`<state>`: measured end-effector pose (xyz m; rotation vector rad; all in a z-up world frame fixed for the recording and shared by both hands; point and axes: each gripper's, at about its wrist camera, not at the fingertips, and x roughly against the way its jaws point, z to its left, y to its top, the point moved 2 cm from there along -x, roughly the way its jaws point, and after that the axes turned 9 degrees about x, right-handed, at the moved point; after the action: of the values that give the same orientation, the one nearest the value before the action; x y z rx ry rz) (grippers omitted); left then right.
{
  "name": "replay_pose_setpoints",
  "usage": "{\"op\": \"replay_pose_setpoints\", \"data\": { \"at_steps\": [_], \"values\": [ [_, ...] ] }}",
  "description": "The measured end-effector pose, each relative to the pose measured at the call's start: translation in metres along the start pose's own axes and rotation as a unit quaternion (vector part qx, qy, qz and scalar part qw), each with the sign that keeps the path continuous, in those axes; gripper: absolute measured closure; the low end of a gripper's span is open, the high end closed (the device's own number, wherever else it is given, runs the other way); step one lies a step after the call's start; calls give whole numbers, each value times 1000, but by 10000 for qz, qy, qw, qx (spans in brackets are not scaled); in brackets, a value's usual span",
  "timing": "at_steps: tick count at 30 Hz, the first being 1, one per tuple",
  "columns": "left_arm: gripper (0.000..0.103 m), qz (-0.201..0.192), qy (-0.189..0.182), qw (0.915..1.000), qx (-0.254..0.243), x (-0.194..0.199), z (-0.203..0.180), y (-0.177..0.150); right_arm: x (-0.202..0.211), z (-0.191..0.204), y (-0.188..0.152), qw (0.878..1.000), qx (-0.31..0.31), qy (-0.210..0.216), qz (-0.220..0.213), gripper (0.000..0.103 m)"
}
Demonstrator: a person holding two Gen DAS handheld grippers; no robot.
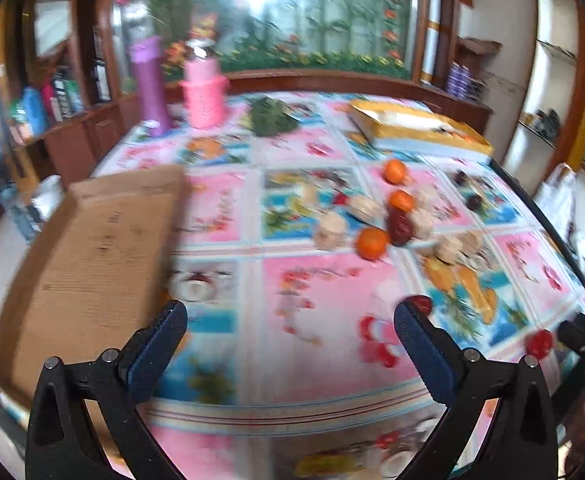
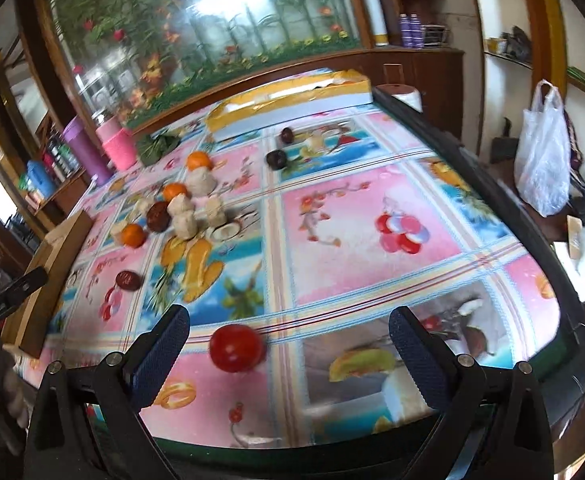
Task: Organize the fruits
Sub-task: 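Grasp a red date with the left tool while the right tool grasps the red tomato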
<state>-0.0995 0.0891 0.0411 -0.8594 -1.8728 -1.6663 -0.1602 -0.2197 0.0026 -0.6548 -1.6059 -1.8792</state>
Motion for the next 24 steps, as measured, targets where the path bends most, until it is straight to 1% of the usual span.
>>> {"op": "replay_pose_setpoints", "data": {
  "at_steps": [1,2,3,4,5,7,9,10,11,12,13,14,15,17,18,19,20,22,24],
  "values": [
    [1,168,-198,9996,-62,-8,-9,-1,-4,6,0,9999,98,76,37,3],
    [2,263,-327,9990,-141,-14,-18,-1,-7,11,0,9997,180,138,72,8],
    [6,306,-388,9985,-217,-19,-24,-1,-11,17,0,9992,291,224,135,16],
    [10,367,-454,9977,-351,-23,-33,-1,-15,22,-1,9987,381,292,190,20],
    [12,408,-504,9969,-452,-26,-40,-2,-18,26,-2,9978,485,364,264,25],
    [13,489,-630,9944,-693,-34,-57,-4,-26,33,-4,9965,639,382,371,27],
    [14,565,-741,9916,-902,-40,-69,-7,-30,36,-7,9955,796,271,429,28],
    [17,634,-797,9895,-1026,-44,-75,-10,-30,38,-7,9951,874,214,418,29],
    [20,711,-842,9875,-1131,-46,-80,-13,-30,40,-8,9945,945,170,415,33],
    [26,784,-864,9859,-1202,-49,-83,-15,-31,41,-8,9940,994,159,424,39],
    [33,882,-863,9843,-1265,-53,-85,-17,-31,42,-8,9937,1021,159,444,41],
    [39,1015,-835,9826,-1313,-58,-88,-18,-32,42,-7,9934,1047,134,453,44],
    [49,1088,-808,9823,-1296,-61,-87,-18,-31,44,-7,9930,1082,110,458,50],
    [59,1061,-733,9836,-1260,-59,-84,-18,-31,46,-9,9923,1136,100,480,56],
    [71,1025,-661,9844,-1265,-59,-81,-17,-30,47,-9,9922,1148,85,484,60],
    [72,1024,-691,9846,-1235,-57,-79,-17,-30,48,-9,9920,1163,65,491,62],
    [72,1060,-786,9847,-1142,-56,-75,-16,-29,48,-9,9919,1172,42,496,68],
    [72,1042,-841,9862,-974,-51,-68,-15,-27,49,-9,9922,1138,62,503,68],
    [72,933,-861,9883,-842,-42,-60,-14,-21,52,-9,9925,1125,77,467,68]
  ]
}}
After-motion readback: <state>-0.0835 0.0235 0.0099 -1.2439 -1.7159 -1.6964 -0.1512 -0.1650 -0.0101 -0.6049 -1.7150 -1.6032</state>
